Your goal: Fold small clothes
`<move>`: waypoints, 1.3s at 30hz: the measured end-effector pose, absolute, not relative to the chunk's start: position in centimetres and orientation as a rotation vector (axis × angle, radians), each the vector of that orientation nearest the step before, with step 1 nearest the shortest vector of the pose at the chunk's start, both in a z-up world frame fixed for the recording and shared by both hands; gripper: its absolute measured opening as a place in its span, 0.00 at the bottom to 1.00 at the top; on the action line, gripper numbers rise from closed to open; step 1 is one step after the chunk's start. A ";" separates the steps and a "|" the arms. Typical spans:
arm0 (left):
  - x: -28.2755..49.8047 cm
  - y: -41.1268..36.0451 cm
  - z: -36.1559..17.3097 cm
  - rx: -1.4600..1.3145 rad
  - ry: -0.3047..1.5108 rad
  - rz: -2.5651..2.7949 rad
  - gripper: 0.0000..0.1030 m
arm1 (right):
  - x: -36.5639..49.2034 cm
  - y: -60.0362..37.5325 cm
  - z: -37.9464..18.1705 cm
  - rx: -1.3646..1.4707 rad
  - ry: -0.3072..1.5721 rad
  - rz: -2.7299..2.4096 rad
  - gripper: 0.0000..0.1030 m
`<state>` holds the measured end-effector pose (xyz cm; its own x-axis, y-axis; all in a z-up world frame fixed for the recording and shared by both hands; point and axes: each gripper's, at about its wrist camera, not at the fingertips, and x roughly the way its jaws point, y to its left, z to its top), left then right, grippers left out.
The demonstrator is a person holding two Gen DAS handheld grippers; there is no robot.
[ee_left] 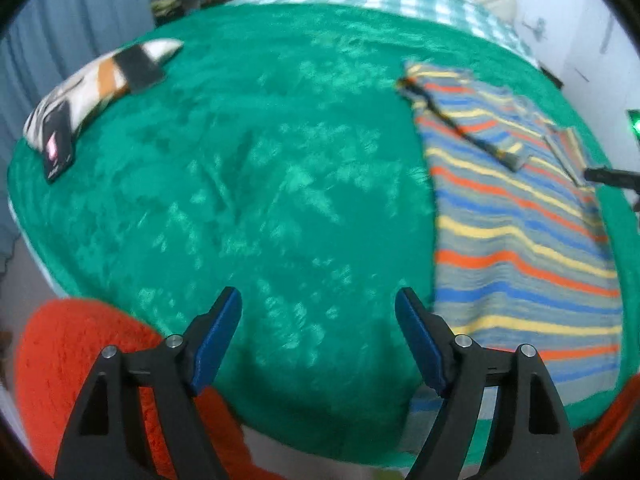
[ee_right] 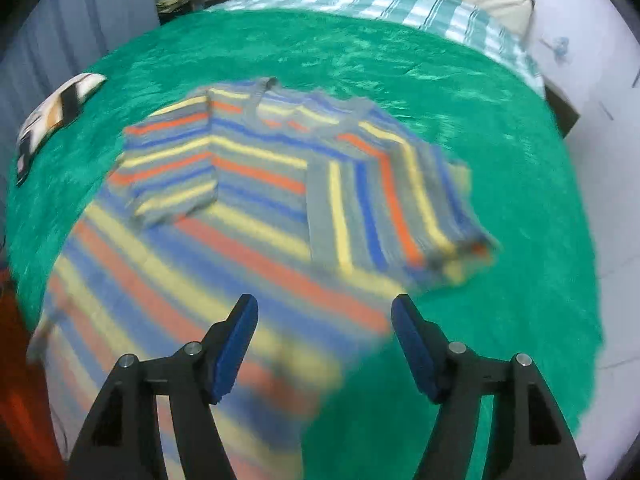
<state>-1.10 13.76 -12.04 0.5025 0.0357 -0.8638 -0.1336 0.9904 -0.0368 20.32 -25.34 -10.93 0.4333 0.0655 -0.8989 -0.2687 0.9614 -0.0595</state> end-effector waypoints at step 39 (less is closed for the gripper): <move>11.7 -6.4 -4.9 0.360 0.976 -0.495 0.90 | -7.5 -49.2 -10.5 0.475 0.672 -0.519 0.73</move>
